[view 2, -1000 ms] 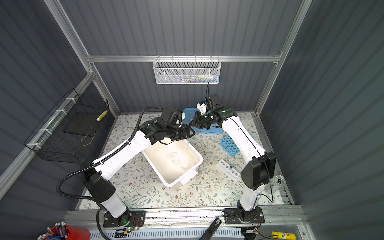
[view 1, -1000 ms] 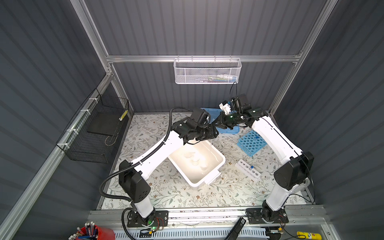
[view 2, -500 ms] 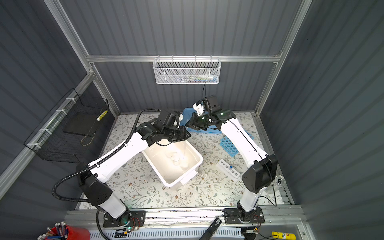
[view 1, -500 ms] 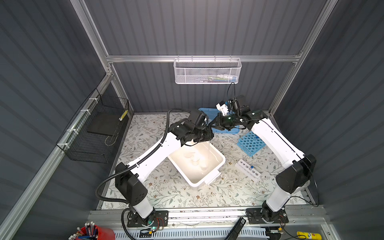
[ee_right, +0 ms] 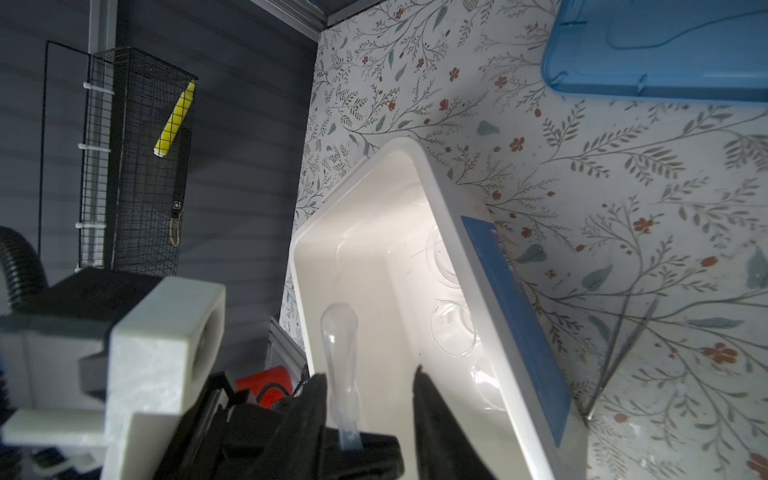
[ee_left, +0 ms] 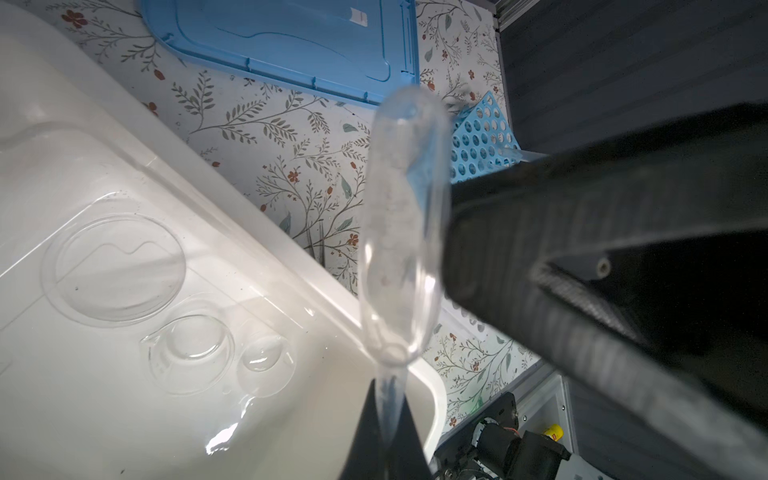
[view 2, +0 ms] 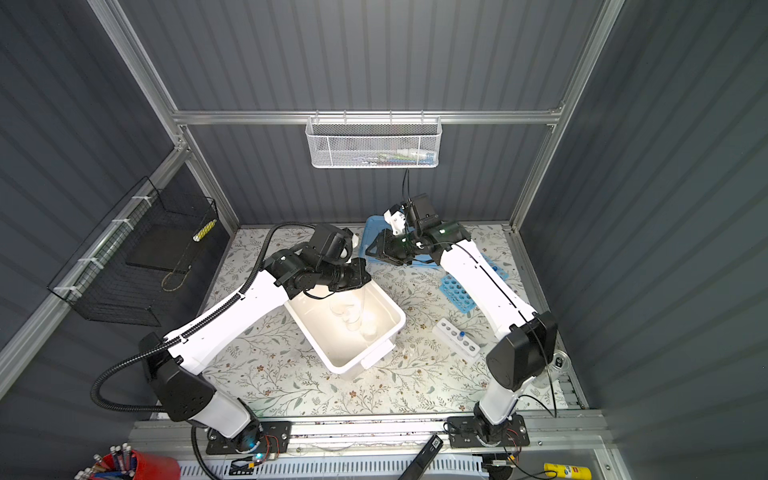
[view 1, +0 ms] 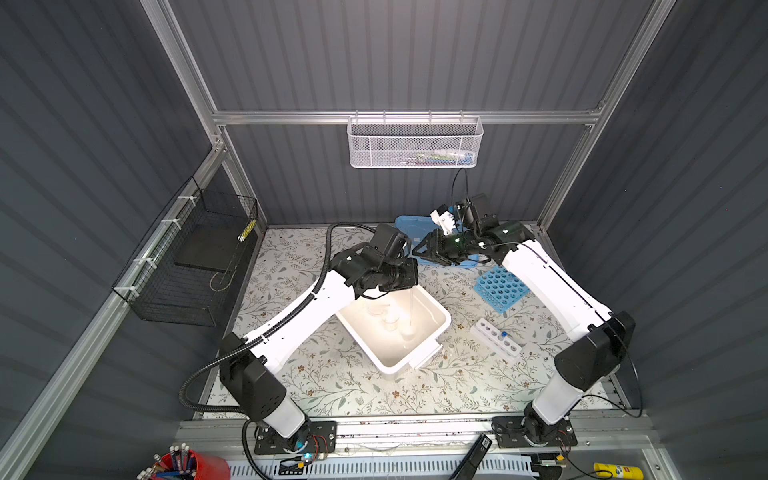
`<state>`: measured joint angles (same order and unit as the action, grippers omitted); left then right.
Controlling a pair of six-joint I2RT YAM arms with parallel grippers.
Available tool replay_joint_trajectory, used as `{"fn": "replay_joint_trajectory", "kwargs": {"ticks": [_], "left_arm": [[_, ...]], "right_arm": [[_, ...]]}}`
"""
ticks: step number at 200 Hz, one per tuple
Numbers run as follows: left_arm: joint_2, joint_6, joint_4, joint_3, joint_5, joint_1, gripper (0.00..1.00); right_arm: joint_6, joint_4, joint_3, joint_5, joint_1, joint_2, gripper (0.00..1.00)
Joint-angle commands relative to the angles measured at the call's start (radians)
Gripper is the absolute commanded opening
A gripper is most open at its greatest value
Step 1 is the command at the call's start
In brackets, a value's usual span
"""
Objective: Organize the chemistry lab equipment
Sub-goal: 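Lift the pipette with the right gripper while the left gripper grasps its stem, then lower the pipette into the bin with the left gripper while the right moves off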
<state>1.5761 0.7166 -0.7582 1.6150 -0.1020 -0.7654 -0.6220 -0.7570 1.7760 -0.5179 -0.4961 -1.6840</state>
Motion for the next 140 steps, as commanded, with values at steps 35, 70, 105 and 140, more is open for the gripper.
{"fn": "replay_joint_trajectory", "kwargs": {"ticks": [35,70,105,140], "left_arm": [[-0.080,0.094,-0.171,-0.030,0.109,0.001,0.00],[-0.048,0.181,-0.347,0.040,0.180,0.030,0.00],[-0.027,0.301,-0.358,-0.010,0.243,0.042,0.00],[0.089,0.337,-0.387,0.082,0.266,0.057,0.00]], "right_arm": [[0.085,-0.143,-0.045,0.076,0.021,0.057,0.48],[0.245,-0.378,0.043,0.166,0.019,-0.010,0.51],[0.314,-0.407,0.046,0.265,0.020,-0.046,0.51],[0.336,-0.400,0.075,0.219,0.047,-0.053,0.52]]}}
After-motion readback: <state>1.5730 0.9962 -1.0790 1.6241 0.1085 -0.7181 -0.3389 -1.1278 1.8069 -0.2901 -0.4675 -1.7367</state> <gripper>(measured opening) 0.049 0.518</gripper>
